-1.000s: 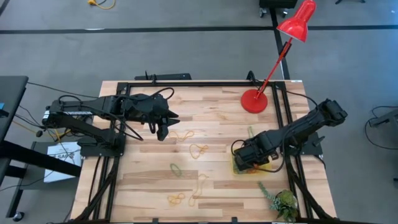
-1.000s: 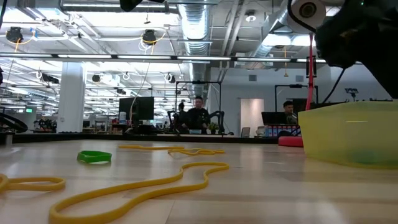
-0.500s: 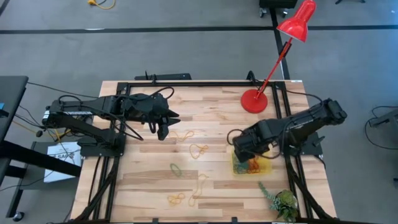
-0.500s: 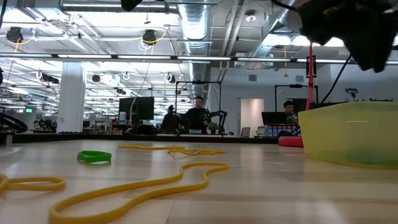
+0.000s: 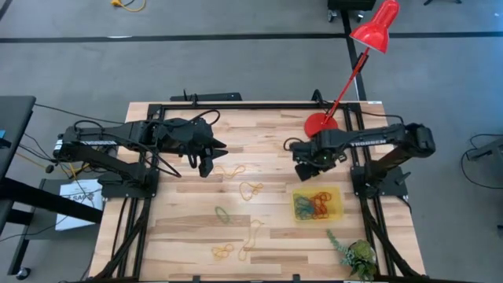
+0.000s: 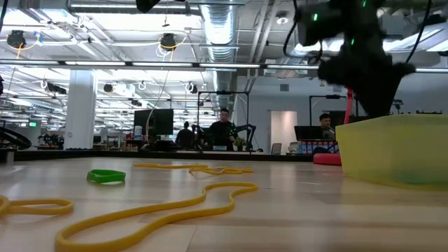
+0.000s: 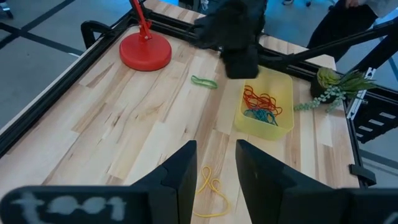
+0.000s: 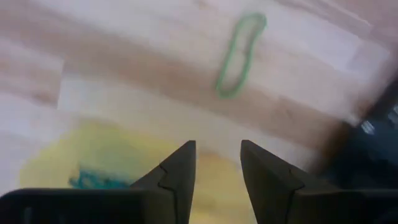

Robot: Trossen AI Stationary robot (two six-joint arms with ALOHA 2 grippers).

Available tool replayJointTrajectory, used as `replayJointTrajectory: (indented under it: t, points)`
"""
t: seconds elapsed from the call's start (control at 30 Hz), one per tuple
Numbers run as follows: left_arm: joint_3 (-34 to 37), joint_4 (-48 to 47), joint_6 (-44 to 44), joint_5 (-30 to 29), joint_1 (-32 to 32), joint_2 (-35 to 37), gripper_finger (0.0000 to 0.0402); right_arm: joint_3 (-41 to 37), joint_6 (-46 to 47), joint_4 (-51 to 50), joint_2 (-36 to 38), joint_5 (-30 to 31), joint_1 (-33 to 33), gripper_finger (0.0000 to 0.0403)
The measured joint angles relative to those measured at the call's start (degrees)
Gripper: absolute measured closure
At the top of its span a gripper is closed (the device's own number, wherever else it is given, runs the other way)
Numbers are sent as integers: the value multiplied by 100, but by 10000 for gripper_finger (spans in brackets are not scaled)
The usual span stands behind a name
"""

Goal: Pick and place items into bin
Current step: Put the green rubber band into the yellow bin

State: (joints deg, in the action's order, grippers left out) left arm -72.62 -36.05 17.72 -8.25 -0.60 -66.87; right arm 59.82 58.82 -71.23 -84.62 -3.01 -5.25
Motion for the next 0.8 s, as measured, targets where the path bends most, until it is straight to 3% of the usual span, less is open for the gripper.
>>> replayJointTrajectory:
  t: [0.3,0.53,0.8]
  points:
    - [0,-24,-44,2,0,0,301,-1089,-228,1342,-2,-6,-924,286]
    - [0,-28,-75,0,0,0,301,-1570,-71,1847,-2,35,-1033,286]
    - [0,-28,-81,-147,0,0,301,-1999,266,2411,-2,482,-989,286]
